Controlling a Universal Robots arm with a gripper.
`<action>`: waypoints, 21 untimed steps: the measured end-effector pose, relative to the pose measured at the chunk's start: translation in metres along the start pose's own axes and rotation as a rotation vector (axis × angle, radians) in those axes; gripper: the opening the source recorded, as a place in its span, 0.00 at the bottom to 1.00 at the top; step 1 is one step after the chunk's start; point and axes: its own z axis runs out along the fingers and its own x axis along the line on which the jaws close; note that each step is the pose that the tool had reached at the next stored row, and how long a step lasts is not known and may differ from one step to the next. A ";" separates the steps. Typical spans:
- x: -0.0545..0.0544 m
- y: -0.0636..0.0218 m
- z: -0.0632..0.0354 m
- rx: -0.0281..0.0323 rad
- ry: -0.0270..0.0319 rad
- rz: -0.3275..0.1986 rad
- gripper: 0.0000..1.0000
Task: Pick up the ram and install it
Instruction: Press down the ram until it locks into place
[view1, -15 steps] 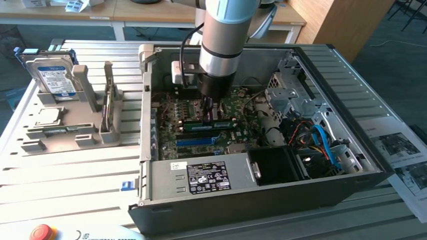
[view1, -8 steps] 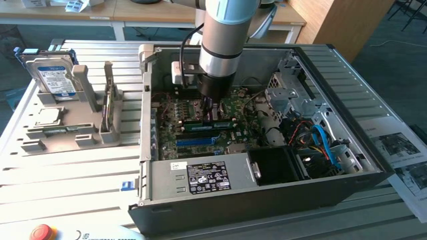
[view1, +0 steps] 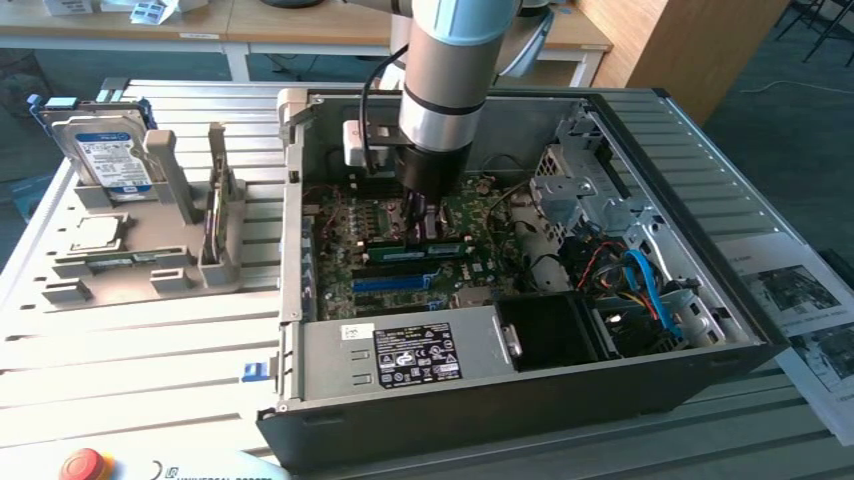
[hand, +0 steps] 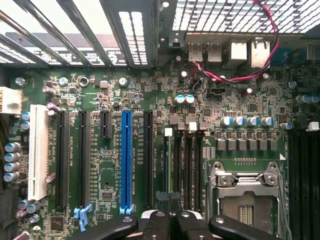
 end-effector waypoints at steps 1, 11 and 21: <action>0.000 0.0001 -0.0012 -0.0002 0.0000 0.000 0.11; 0.000 0.0006 -0.0134 -0.0013 0.0003 0.000 0.11; 0.000 0.0012 -0.0272 -0.0036 0.0003 0.000 0.11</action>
